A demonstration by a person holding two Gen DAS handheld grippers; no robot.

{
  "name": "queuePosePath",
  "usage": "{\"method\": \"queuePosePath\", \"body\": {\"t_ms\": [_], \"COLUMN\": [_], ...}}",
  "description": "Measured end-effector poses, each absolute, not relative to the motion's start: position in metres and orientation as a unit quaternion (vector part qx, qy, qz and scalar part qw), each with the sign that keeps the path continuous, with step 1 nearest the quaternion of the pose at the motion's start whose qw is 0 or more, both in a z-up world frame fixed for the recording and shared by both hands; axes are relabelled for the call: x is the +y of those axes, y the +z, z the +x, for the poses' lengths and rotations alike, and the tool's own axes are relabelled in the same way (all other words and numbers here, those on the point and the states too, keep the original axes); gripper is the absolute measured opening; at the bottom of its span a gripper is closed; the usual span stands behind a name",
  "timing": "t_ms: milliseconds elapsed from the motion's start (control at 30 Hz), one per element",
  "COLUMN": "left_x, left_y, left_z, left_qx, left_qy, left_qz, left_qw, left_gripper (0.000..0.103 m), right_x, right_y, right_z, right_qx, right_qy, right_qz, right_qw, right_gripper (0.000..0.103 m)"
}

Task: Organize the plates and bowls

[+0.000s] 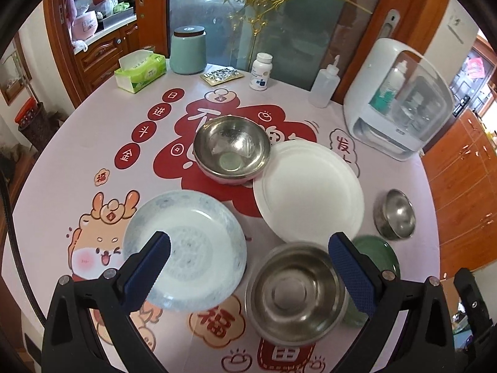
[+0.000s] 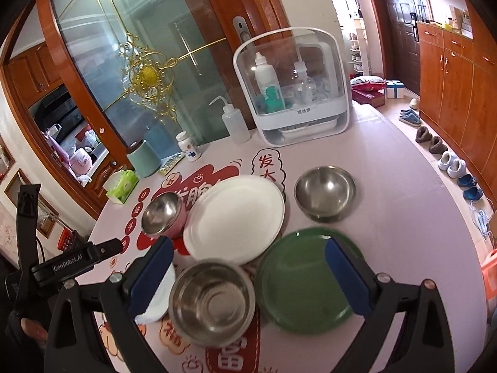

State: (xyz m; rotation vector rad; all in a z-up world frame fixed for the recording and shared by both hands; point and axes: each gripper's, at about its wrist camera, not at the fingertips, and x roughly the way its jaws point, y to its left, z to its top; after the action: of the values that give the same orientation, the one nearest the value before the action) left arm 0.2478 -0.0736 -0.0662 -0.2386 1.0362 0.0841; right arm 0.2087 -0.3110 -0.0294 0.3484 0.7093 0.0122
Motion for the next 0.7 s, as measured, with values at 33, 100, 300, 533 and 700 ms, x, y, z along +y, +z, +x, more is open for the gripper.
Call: {"method": "queuePosePath", "body": {"t_ms": [33, 100, 300, 533, 700], "left_x": [-0.074, -0.074, -0.077, -0.075, -0.077], "left_y": [-0.069, -0.077, -0.095, -0.121, -0.136], "left_z": [0.253, 0.264, 0.290, 0.309, 0.321], "left_qx": [0.495, 0.499, 0.499, 0.505, 0.513], "left_qy": [0.042, 0.047, 0.051, 0.035, 0.027], "left_qz": [-0.115, -0.119, -0.118, -0.137, -0.135], "left_qw": [0.860, 0.857, 0.857, 0.851, 0.847], "left_gripper": [0.101, 0.101, 0.101, 0.101, 0.092], "right_x": [-0.313, -0.317, -0.325, -0.330, -0.327], "right_y": [-0.032, -0.036, -0.058, -0.087, -0.107], "right_z": [0.215, 0.227, 0.256, 0.280, 0.299], "right_qx": [0.346, 0.348, 0.362, 0.384, 0.408], "right_qy": [0.008, 0.012, 0.022, 0.037, 0.042], "right_qz": [0.170, 0.171, 0.175, 0.193, 0.193], "right_qw": [0.922, 0.922, 0.916, 0.902, 0.891], "right_gripper": [0.098, 0.098, 0.097, 0.090, 0.081]}}
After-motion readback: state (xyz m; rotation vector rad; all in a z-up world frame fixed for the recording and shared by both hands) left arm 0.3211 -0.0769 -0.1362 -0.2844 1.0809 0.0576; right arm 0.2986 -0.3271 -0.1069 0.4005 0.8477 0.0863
